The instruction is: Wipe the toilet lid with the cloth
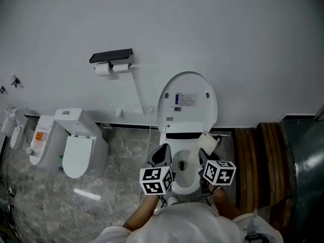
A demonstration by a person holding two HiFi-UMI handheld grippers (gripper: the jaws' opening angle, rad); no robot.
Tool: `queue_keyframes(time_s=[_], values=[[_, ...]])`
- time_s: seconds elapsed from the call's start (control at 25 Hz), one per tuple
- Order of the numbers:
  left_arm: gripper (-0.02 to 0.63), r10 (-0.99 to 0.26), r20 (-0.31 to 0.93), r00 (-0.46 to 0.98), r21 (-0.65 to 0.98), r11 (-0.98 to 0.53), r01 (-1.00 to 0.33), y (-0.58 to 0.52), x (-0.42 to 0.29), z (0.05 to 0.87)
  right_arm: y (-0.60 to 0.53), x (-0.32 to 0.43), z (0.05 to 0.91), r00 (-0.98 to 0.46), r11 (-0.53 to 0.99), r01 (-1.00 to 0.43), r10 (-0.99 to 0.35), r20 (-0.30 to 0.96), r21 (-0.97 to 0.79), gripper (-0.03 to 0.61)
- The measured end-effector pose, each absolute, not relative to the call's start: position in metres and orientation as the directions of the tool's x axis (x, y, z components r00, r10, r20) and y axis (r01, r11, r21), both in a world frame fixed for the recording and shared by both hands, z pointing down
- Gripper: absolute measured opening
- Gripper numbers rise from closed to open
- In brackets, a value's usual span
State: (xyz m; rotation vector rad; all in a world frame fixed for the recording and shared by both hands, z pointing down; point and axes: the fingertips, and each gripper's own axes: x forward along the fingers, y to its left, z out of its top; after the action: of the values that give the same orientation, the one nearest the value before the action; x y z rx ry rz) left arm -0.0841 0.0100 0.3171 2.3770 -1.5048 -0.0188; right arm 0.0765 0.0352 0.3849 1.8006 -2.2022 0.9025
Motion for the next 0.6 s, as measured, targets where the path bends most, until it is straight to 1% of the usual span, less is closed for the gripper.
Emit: queue_keyframes(time_s=[0.2,0.36,0.6], values=[[0.014,-0.868,0.169,0.466,0.301,-0.405,-0.863,-0.014,-0.082,0.327,0.026,0.062,0.392,-0.262,0.093,-0.935,-0.831,0.490,-0.343,0.084],[0.014,-0.851,0.207,0.483,0.325,-0.406,-0.854,-0.021,-0.078,0.347,0.028,0.058,0.408,-0.257,0.073,-0.935,-0.814,0.520,-0.346,0.084],[0.014,-0.853,0.208,0.478,0.304,-0.408,-0.861,-0.046,-0.072,0.349,-0.001,0.053,0.408,-0.277,0.106,-0.934,-0.819,0.503,-0.341,0.084]])
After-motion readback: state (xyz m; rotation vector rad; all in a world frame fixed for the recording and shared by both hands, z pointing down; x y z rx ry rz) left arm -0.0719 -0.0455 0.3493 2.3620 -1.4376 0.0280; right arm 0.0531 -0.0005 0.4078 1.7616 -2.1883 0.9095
